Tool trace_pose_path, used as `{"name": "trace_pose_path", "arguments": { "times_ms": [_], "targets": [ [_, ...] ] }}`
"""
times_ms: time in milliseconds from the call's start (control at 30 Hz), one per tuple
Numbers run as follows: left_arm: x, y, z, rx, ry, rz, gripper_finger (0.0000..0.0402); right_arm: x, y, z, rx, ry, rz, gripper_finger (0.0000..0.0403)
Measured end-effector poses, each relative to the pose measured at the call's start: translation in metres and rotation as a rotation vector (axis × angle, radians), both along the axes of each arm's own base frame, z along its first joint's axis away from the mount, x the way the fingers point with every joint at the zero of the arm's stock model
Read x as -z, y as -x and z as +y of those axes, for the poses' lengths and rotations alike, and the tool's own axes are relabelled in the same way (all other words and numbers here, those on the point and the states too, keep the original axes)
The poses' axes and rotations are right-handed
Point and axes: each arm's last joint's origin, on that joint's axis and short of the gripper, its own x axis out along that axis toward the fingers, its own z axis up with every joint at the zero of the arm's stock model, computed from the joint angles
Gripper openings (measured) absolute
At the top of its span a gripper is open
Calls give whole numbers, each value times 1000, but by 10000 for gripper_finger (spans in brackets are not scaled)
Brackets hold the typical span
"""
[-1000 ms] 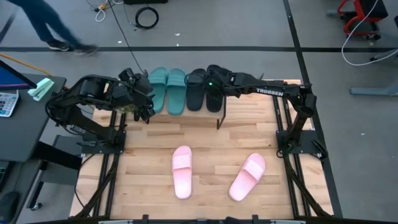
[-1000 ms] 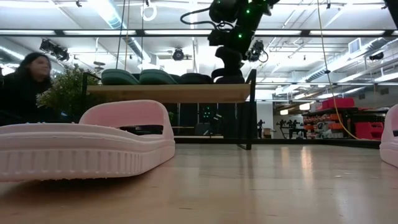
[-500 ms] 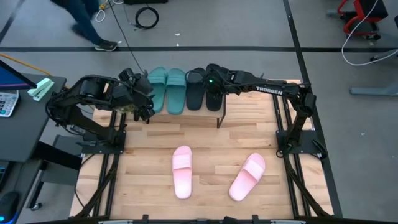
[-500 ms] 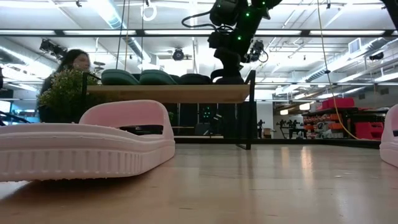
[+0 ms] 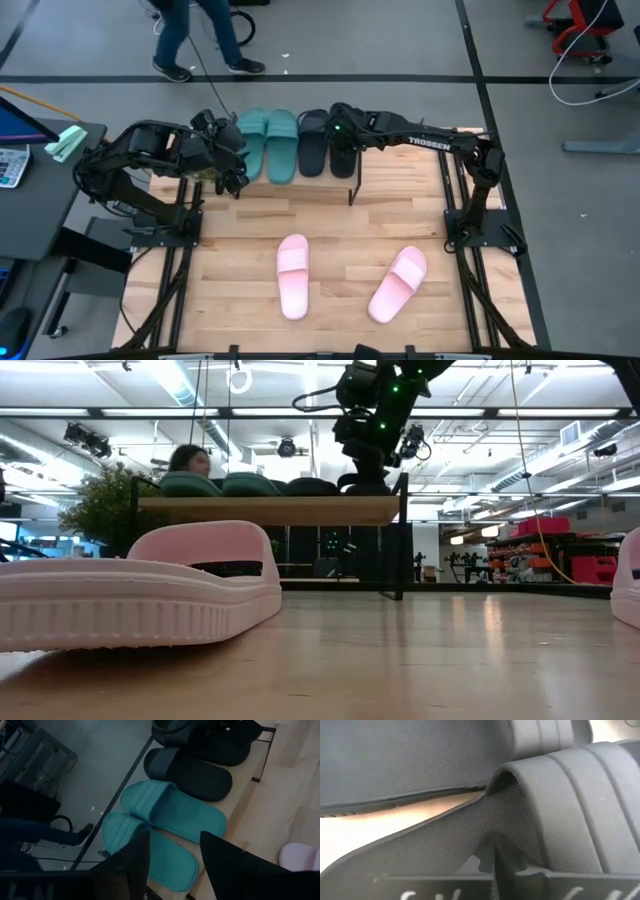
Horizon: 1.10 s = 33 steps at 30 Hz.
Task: Pick and place slides into the shelf
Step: Put the black slide on the shelf
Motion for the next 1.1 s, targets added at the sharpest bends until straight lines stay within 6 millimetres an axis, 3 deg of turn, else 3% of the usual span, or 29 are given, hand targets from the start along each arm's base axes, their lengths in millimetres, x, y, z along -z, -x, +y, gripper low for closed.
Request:
{"name": "trace_pose_path", "arguments": {
  "times_ms": [133, 400, 800, 933, 1100],
  "targets": [
    [0, 0, 0, 0, 0, 0, 177, -1, -3, 2, -4, 44, -17, 0],
    [0, 0, 0, 1, -1, 1, 179, -30, 8, 12, -20, 51, -115, 0],
    [0, 0, 0, 2, -1, 1, 180, -37, 6, 24, -89, 80, -123, 0],
    [0, 0, 0, 1, -1, 1, 177, -51, 13, 26, -84, 106, -147, 2],
    [0, 0, 0, 2, -1, 1, 180, -83, 34, 33, -98, 147, -215, 3]
  ]
}}
